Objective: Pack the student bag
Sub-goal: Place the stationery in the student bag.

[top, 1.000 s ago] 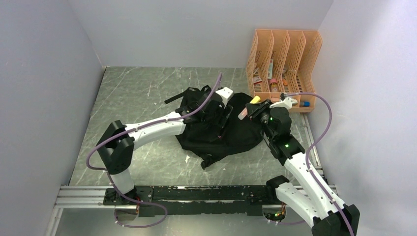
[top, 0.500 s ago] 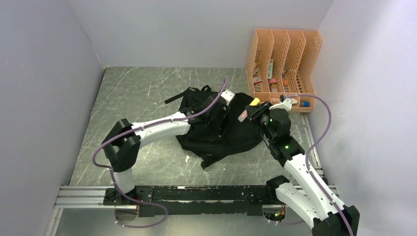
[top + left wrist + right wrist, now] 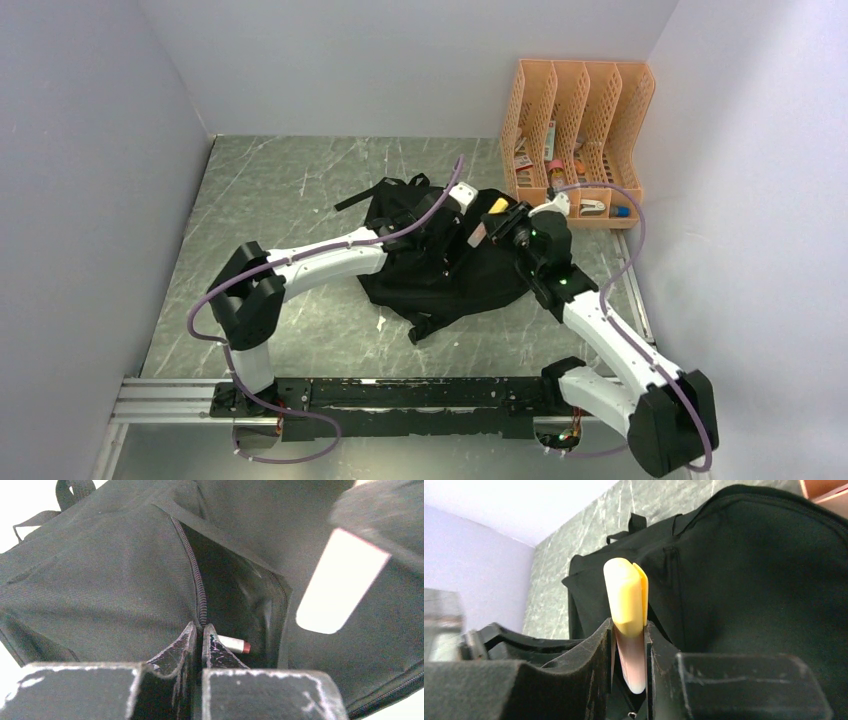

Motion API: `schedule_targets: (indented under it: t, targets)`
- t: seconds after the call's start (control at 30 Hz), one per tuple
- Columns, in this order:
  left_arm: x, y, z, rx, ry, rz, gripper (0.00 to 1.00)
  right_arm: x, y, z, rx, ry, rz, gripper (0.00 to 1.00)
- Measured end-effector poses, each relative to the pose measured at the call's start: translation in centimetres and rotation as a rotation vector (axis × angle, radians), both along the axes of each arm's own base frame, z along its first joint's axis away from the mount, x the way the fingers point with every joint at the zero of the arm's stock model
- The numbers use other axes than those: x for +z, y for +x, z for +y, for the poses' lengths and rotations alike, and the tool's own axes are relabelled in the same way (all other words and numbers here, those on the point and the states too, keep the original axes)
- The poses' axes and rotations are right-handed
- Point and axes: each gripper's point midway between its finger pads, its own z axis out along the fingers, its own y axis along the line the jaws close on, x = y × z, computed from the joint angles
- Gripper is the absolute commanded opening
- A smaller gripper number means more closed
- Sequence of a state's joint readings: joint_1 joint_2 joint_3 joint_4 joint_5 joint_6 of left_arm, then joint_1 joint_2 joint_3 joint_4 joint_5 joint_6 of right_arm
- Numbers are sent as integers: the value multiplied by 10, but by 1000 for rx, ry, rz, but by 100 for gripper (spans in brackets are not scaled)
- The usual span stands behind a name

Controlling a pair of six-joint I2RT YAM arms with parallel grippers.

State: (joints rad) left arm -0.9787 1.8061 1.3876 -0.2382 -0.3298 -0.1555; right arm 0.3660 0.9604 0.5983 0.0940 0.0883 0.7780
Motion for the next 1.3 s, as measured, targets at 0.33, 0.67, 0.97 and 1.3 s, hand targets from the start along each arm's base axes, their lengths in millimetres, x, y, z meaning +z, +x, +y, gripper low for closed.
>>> schedule_targets:
  t: [0.33,0.67,0.97,1.3]
  targets:
    - [11,-1,1,5,-22,-6,5,-34,19,24,83,4,59,0]
    - [13,-2,2,11,-30,-3,5,-39,18,48,158,22,57,0]
    - [13,-2,2,14,-33,1,5,-47,8,58,184,35,85,0]
    - [13,-2,2,14,-33,1,5,-63,-2,67,229,37,136,0]
